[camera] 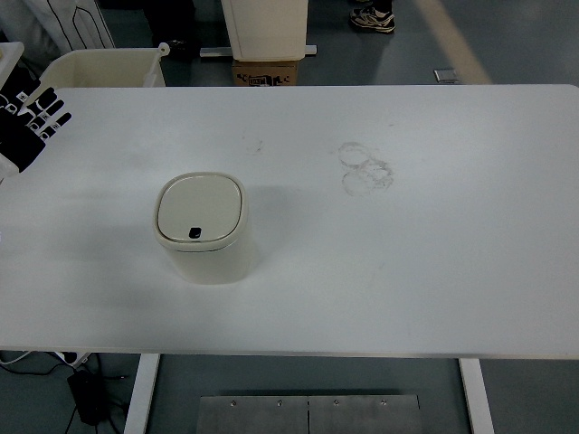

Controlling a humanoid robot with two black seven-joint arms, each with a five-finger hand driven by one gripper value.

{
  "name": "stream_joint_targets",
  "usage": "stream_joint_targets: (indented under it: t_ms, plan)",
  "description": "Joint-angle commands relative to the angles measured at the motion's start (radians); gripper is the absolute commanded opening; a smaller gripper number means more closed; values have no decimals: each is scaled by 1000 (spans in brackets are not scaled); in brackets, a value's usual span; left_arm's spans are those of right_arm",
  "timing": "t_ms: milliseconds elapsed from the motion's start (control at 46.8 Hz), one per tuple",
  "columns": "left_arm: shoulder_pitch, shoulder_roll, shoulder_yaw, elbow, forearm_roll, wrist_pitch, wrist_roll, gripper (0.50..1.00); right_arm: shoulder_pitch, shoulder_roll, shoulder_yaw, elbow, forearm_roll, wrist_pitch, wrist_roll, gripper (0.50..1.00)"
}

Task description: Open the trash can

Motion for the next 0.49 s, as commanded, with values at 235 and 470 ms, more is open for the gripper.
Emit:
stream_joint_targets:
  t_ms: [235,470]
  plan:
    - [3,-9,0,0,0,0,0,1000,0,0,1,0,0,0,0,991]
    - [5,-9,0,0,0,0,0,1000,0,0,0,0,0,0,0,991]
